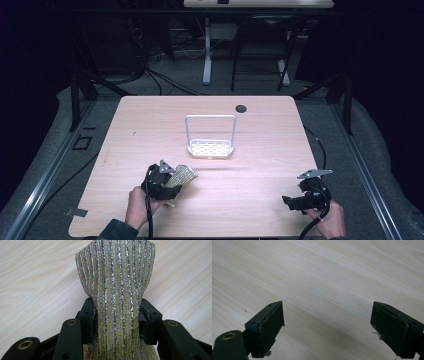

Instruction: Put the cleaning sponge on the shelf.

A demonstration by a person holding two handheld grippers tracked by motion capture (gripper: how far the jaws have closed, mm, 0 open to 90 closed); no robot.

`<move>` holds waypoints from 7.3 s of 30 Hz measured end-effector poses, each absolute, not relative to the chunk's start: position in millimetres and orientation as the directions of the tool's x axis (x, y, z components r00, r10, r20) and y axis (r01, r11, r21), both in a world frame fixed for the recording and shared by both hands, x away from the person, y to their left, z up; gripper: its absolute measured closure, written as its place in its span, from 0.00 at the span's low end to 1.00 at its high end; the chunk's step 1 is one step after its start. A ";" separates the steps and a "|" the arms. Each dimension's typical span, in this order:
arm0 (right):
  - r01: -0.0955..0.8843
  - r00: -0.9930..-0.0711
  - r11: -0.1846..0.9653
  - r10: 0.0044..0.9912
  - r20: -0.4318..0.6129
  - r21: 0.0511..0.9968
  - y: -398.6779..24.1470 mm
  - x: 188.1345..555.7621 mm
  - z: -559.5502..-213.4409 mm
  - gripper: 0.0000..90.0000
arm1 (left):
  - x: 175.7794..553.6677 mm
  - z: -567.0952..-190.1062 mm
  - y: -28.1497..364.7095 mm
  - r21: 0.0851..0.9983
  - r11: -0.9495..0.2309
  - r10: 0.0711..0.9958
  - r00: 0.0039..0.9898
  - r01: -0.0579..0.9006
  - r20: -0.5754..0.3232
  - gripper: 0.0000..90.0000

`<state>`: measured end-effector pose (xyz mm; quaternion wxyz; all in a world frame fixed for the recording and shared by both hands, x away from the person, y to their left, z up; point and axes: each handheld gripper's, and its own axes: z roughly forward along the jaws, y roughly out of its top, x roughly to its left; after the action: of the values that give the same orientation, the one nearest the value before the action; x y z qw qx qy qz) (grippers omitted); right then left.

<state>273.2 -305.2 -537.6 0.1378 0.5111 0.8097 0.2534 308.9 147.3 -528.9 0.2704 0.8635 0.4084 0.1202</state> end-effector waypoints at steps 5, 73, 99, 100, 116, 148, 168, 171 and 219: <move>0.757 -0.441 0.348 0.897 0.039 0.553 -304.7 273.3 -537.8 0.12 | 316.8 -521.5 144.9 0.588 -0.512 0.767 0.642 0.626 -0.016 0.61; 0.759 -0.452 0.371 0.892 0.023 0.535 -303.9 273.2 -538.0 0.15 | 387.9 -512.4 79.9 0.669 -0.456 0.777 0.629 0.587 -0.022 0.59; 0.755 -0.459 0.376 0.888 0.023 0.538 -303.2 272.6 -537.7 0.15 | 419.3 -537.2 32.7 0.699 -0.369 0.865 0.502 0.613 0.017 0.55; 0.755 -0.459 0.376 0.888 0.023 0.537 -303.1 272.7 -537.8 0.15 | 420.8 -537.7 33.0 0.697 -0.369 0.865 0.501 0.614 0.017 0.55; 0.754 -0.466 0.382 0.884 0.026 0.534 -301.2 272.8 -538.5 0.15 | 432.6 -547.5 23.6 0.700 -0.349 0.889 0.456 0.623 0.037 0.53; 0.752 -0.469 0.384 0.883 0.025 0.535 -300.3 272.3 -538.8 0.15 | 432.2 -549.3 11.2 0.720 -0.351 0.899 0.431 0.599 0.079 0.19; 0.751 -0.472 0.387 0.881 0.025 0.534 -299.5 272.4 -539.0 0.15 | 416.0 -529.9 17.5 0.745 -0.356 0.879 0.473 0.564 0.061 0.15; 0.752 -0.471 0.386 0.882 0.025 0.535 -299.6 272.4 -539.0 0.15 | 413.9 -525.5 20.9 0.739 -0.368 0.868 0.493 0.564 0.056 0.15; 0.755 -0.485 0.415 0.875 0.005 0.508 -295.2 271.5 -539.8 0.16 | 346.0 -500.7 134.8 0.611 -0.538 0.722 0.691 0.581 -0.022 0.07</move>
<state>271.5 -295.2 -539.8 0.1314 0.4903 0.8309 0.2281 346.0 134.8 -500.7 0.3010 0.8689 0.3750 0.1173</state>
